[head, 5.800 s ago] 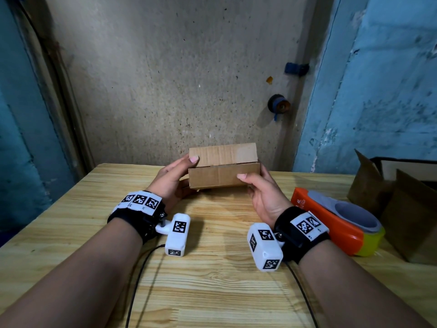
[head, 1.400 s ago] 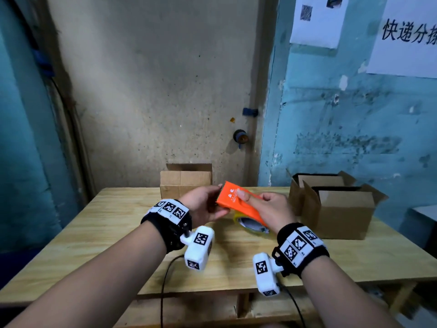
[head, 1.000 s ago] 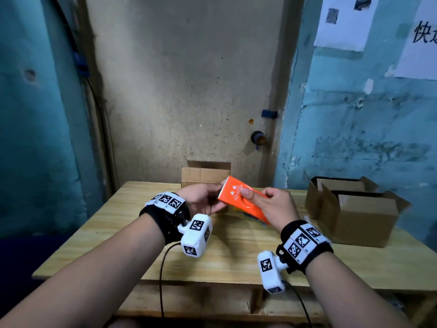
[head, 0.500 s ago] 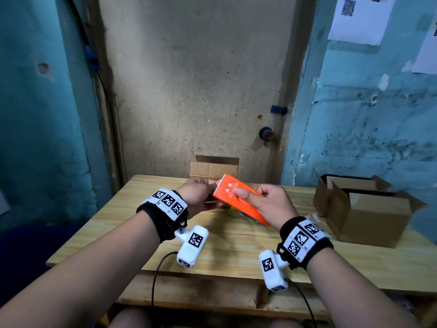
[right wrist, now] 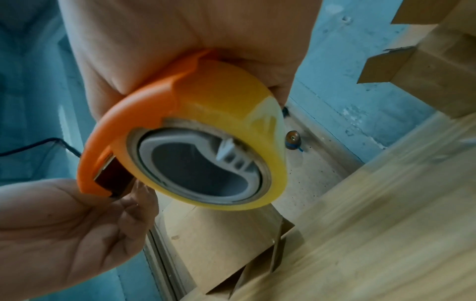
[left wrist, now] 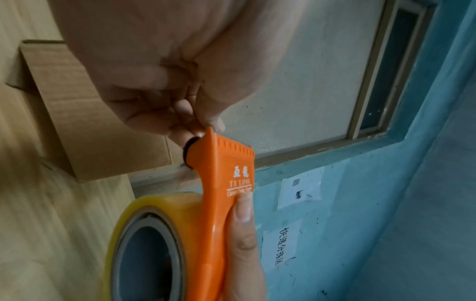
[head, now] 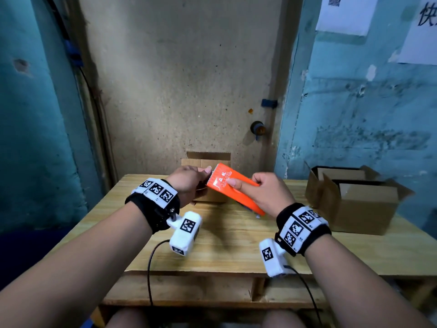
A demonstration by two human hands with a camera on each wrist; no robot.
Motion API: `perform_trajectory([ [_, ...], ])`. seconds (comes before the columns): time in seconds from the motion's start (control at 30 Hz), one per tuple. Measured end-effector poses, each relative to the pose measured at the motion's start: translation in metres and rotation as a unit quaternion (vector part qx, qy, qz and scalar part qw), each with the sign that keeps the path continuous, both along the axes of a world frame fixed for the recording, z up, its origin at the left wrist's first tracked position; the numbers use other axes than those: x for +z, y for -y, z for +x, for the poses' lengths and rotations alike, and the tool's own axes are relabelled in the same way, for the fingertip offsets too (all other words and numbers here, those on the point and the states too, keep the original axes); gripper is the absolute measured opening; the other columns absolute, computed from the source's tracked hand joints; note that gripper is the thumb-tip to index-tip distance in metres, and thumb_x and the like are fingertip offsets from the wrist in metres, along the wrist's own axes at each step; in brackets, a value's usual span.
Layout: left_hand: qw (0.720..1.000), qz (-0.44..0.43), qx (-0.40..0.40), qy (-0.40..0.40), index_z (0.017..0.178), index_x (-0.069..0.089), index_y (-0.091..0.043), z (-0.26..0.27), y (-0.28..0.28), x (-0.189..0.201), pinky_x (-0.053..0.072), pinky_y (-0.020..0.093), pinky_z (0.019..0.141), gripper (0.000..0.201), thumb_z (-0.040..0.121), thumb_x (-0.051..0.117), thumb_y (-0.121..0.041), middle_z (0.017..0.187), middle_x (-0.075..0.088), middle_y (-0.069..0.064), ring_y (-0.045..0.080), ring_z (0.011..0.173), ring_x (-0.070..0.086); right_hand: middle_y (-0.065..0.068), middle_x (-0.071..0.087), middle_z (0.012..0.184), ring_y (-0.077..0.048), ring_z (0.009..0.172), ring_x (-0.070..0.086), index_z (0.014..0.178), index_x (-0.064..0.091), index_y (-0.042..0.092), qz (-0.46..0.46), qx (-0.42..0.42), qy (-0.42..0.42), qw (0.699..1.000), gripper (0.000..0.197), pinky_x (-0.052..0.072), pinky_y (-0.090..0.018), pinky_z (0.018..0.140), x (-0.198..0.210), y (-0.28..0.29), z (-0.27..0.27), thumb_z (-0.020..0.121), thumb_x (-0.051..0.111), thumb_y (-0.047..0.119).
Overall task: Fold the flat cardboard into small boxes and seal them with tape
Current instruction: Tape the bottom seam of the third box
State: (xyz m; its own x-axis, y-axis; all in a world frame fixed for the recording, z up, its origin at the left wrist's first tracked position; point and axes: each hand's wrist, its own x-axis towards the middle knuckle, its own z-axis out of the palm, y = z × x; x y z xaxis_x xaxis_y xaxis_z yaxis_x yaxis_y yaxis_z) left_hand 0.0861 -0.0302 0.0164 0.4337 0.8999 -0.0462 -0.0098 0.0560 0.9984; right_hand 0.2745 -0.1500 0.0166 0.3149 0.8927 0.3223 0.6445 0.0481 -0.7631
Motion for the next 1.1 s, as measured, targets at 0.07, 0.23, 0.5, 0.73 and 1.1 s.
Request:
perform_trajectory([
  [0.07, 1.0, -0.001, 0.008, 0.001, 0.079, 0.059, -0.019, 0.001, 0.001, 0.005, 0.039, 0.026, 0.062, 0.027, 0.104, 0.057, -0.028, 0.07, 0.054, 0.001, 0.012, 0.06, 0.049, -0.003, 0.059, 0.054, -0.03, 0.055, 0.07, 0.063, 0.046, 0.02, -0.001, -0.001, 0.009, 1.0, 0.071, 0.057, -0.048, 0.041, 0.005, 0.002, 0.002, 0.064, 0.08, 0.083],
  [0.23, 0.999, 0.034, -0.004, -0.015, 0.093, 0.062, -0.015, 0.0, 0.0, 0.013, 0.04, 0.028, 0.068, 0.018, 0.105, 0.055, -0.026, 0.084, 0.061, 0.003, 0.011, 0.073, 0.053, -0.005, 0.057, 0.054, -0.029, 0.055, 0.069, 0.061, 0.043, 0.018, 0.008, -0.024, 0.036, 0.999, 0.08, 0.059, -0.051, 0.047, 0.006, 0.005, 0.004, 0.059, 0.073, 0.092],
  [0.5, 0.994, 0.083, 0.07, -0.012, 0.098, 0.062, -0.014, 0.012, -0.004, 0.026, 0.039, 0.026, 0.063, 0.012, 0.102, 0.061, -0.026, 0.079, 0.063, 0.001, 0.012, 0.071, 0.056, 0.001, 0.052, 0.05, -0.024, 0.05, 0.067, 0.06, 0.041, 0.017, 0.023, -0.048, 0.059, 0.997, 0.081, 0.058, -0.051, 0.047, 0.018, 0.009, -0.002, 0.061, 0.071, 0.092],
  [0.73, 0.987, 0.105, 0.122, -0.015, 0.082, 0.062, -0.015, -0.016, -0.021, 0.053, 0.041, 0.023, 0.056, 0.02, 0.101, 0.061, -0.02, 0.082, 0.069, 0.007, 0.014, 0.073, 0.063, -0.013, 0.064, 0.06, -0.027, 0.054, 0.069, 0.061, 0.044, 0.018, 0.021, -0.067, 0.079, 0.994, 0.084, 0.06, -0.054, 0.053, 0.018, 0.017, 0.011, 0.055, 0.067, 0.098],
  [1.1, 0.976, 0.09, 0.2, 0.011, 0.09, 0.062, -0.012, -0.057, -0.046, 0.049, 0.035, 0.023, 0.051, 0.012, 0.098, 0.067, -0.019, 0.078, 0.067, 0.008, 0.008, 0.058, 0.065, -0.009, 0.063, 0.055, -0.028, 0.056, 0.068, 0.058, 0.045, 0.019, -0.015, -0.069, 0.071, 0.995, 0.084, 0.058, -0.045, 0.057, -0.01, 0.028, 0.028, 0.052, 0.067, 0.1],
])
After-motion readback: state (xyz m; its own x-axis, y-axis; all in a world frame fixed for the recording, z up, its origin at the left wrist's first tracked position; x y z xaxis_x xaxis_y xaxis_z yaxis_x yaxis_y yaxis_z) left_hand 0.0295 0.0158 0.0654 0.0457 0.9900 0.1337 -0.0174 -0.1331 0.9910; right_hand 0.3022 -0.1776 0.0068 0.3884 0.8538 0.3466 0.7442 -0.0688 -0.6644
